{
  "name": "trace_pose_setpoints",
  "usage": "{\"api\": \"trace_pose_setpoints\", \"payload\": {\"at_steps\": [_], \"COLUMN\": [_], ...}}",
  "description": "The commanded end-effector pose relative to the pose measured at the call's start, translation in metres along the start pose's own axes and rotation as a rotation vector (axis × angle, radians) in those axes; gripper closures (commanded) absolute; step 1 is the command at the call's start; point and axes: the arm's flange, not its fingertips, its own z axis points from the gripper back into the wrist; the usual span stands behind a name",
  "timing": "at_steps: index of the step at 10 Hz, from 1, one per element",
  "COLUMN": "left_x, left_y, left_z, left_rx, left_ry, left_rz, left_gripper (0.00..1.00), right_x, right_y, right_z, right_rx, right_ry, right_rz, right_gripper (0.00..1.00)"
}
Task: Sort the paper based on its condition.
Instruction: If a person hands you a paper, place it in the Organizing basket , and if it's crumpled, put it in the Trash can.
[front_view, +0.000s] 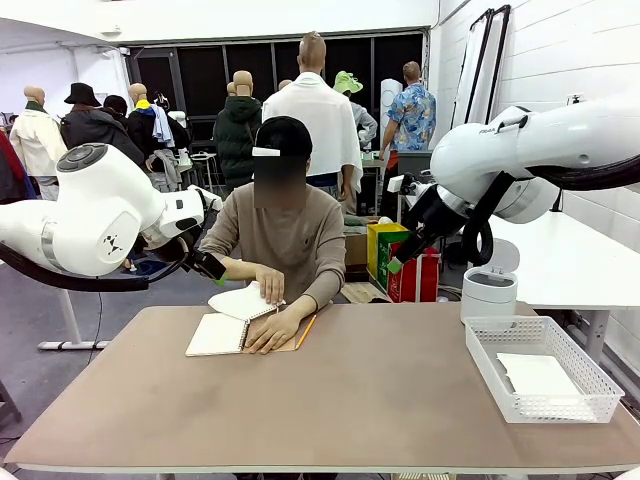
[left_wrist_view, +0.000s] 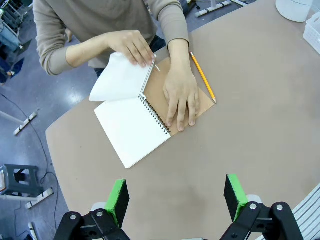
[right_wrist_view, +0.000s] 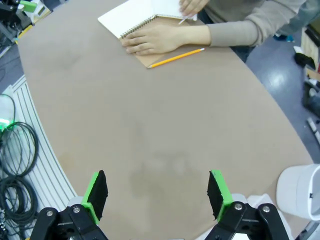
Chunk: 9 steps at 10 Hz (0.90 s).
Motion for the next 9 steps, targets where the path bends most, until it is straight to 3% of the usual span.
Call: {"api": "trace_pose_setpoints", "payload": {"at_steps": [1,9], "left_x": [-0.0005,-0.0005], "left_y": [0.0007,0.0007], "left_z": [-0.0001,-0.0001], "left_rx": [0.000,0.000], "left_ry": [0.000,0.000], "left_rz": [-0.003,-0.003], "left_gripper": [0.00,0.00], "right_x": [-0.0003,-0.0003], "right_y": [0.0014,0.0014], "right_z": [-0.0007,-0.0007], "right_rx": [0.006,0.006], "right_ry": [0.003,0.003], "right_rz": [0.001,0.001], "right_gripper": [0.00,0.00]}}
